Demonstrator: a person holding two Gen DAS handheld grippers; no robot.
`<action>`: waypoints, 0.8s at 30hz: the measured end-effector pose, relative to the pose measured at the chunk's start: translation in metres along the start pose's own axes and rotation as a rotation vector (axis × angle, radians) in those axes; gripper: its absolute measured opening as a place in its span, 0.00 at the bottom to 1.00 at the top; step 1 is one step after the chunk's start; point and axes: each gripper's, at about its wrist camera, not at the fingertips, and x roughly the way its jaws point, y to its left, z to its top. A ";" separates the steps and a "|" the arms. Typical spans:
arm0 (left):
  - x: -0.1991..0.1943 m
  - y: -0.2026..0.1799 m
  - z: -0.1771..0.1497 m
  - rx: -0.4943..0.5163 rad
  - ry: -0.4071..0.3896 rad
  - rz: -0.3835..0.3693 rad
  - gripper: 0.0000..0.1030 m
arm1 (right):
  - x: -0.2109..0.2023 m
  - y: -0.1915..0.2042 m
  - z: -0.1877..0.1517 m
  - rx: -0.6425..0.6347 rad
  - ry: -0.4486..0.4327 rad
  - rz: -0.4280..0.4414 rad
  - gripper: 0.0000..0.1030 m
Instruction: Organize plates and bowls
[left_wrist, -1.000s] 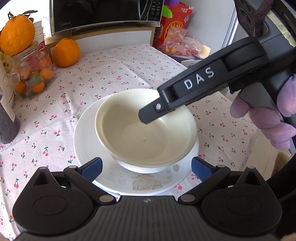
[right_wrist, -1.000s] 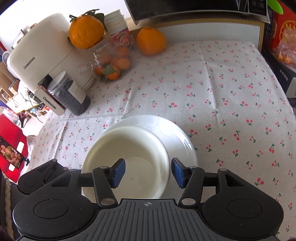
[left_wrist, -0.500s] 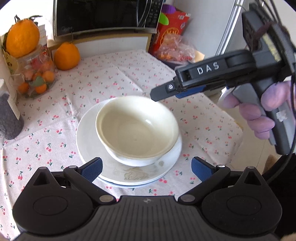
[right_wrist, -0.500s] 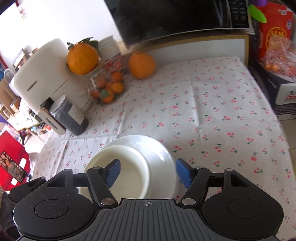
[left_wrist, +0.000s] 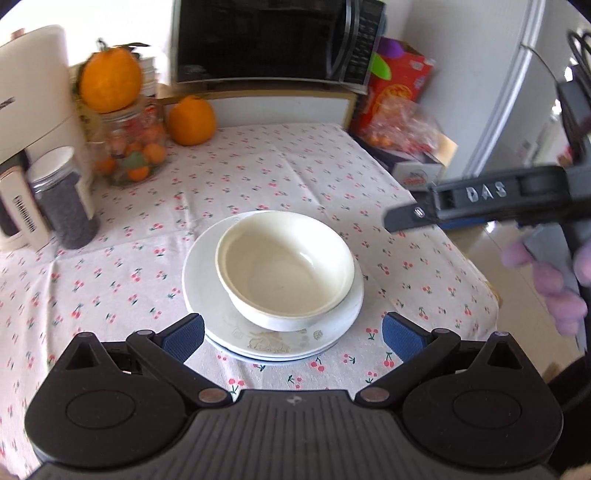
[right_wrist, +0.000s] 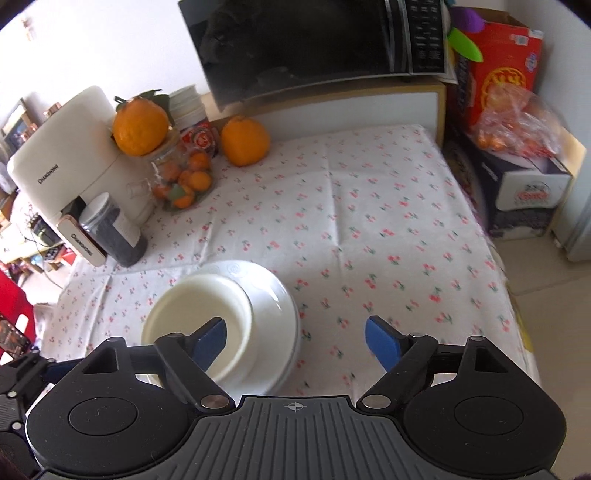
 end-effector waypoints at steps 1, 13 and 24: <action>-0.002 0.000 -0.002 -0.017 -0.007 0.012 1.00 | -0.003 0.000 -0.003 0.006 -0.003 -0.010 0.85; -0.001 -0.005 -0.021 -0.127 -0.013 0.262 1.00 | -0.007 0.011 -0.046 -0.046 -0.023 -0.094 0.96; 0.002 0.002 -0.027 -0.173 -0.008 0.356 1.00 | 0.009 0.017 -0.067 -0.066 -0.006 -0.159 0.96</action>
